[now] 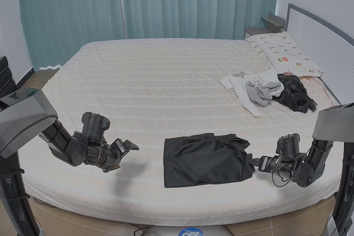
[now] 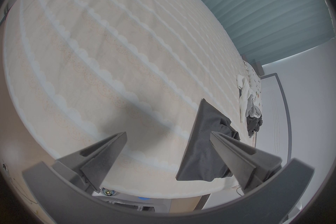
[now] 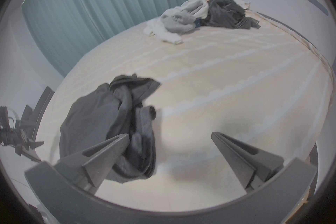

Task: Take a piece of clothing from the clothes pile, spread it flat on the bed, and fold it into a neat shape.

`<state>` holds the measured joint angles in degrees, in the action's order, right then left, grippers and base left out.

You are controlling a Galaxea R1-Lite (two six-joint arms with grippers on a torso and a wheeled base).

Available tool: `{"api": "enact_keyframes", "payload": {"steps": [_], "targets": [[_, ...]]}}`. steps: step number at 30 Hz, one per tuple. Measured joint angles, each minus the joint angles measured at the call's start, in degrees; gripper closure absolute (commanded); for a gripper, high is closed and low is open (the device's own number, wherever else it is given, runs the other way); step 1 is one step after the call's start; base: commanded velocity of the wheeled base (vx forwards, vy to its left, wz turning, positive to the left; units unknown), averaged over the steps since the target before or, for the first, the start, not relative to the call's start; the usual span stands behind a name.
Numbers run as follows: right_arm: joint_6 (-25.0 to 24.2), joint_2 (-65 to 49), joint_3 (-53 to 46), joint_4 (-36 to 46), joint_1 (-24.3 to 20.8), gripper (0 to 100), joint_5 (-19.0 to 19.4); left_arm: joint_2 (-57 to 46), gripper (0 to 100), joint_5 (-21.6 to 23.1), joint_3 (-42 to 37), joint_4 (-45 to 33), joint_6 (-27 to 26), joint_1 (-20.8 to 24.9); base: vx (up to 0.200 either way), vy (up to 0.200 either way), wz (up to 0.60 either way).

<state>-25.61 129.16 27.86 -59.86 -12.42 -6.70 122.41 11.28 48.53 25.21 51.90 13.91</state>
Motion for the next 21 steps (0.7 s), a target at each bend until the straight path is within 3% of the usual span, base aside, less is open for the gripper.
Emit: {"api": "enact_keyframes", "payload": {"steps": [8,21], "targets": [[0.2,-2.9,3.1,-0.6,2.5,0,0.5,0.0,0,0.0,0.0,0.0,0.1,0.0,0.000,0.000,0.00],[-1.6,2.8,22.4,9.3,-5.2,0,-0.3,0.1,0,0.0,-1.5,0.0,0.1,0.0,0.000,0.000,0.00]]}}
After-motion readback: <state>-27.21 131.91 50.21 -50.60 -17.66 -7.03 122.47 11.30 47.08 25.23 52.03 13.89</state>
